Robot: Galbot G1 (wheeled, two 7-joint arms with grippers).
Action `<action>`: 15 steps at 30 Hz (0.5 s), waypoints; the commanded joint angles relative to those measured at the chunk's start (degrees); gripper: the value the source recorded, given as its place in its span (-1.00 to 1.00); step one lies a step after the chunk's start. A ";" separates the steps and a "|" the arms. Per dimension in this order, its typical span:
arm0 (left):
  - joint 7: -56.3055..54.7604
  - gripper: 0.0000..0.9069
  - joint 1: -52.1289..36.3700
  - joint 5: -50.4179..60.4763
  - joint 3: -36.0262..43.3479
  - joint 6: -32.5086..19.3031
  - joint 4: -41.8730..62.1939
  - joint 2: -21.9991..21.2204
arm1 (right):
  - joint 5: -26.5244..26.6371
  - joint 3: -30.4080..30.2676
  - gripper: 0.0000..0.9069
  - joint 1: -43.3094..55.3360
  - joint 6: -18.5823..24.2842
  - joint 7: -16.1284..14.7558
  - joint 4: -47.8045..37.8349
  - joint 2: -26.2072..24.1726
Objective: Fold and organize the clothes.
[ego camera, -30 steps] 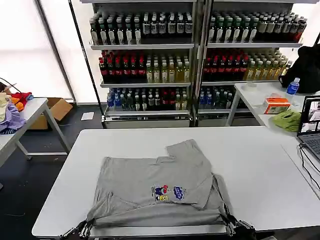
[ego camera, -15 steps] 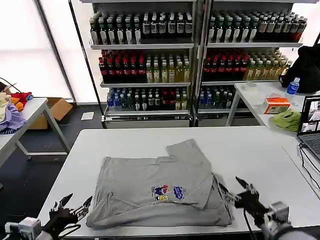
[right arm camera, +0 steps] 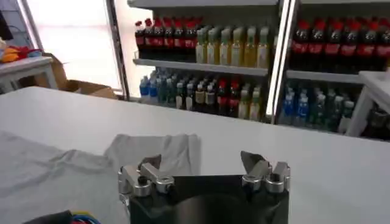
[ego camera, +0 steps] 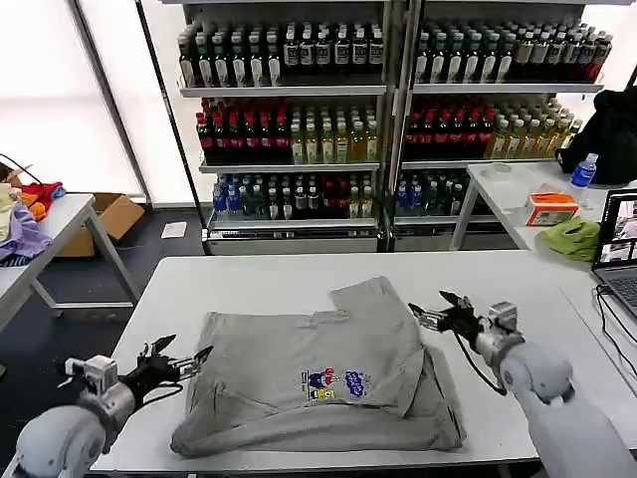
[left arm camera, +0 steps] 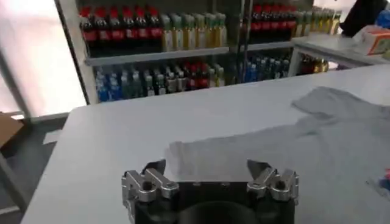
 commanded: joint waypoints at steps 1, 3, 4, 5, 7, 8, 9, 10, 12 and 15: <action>4.02 1.00 -22.20 -2.09 14.99 -0.34 21.36 3.09 | -1.78 -15.75 1.00 20.11 -1.05 -0.64 -21.82 6.17; 4.10 1.00 -24.23 -2.11 16.43 -0.87 24.00 2.74 | -1.80 -16.76 1.00 21.24 -0.89 -0.45 -23.84 7.49; 4.15 1.00 -25.27 -2.07 17.23 -1.07 25.21 2.52 | -1.80 -16.86 1.00 21.30 -0.94 -0.41 -24.16 7.61; 4.16 1.00 -26.23 -2.07 17.81 -1.16 25.94 2.38 | -1.70 -16.99 1.00 22.02 -1.30 -0.43 -25.84 8.98; 4.32 1.00 -28.08 -1.84 18.84 -1.00 28.76 2.04 | -1.87 -17.22 1.00 22.37 -1.61 -0.34 -26.87 9.54; 4.23 1.00 -28.50 -1.65 19.31 -0.92 29.59 1.75 | -2.61 -17.52 1.00 22.72 -1.60 -0.39 -28.25 10.25; 4.21 1.00 -29.19 -1.79 19.55 -0.93 30.65 1.57 | -2.61 -17.75 1.00 22.86 -1.57 -0.41 -28.68 10.40; 4.24 1.00 -29.64 -2.16 19.87 -0.95 32.03 1.36 | -2.93 -17.89 1.00 23.01 -1.42 -0.35 -29.40 10.77; 4.27 1.00 -29.82 -2.06 20.04 -0.97 32.61 0.98 | -3.02 -17.86 1.00 23.08 -1.55 -0.26 -30.26 11.37; 4.57 0.96 -29.42 -2.07 20.27 -1.05 32.38 0.48 | -3.13 -18.17 -0.89 22.67 -1.49 -0.12 -29.97 11.58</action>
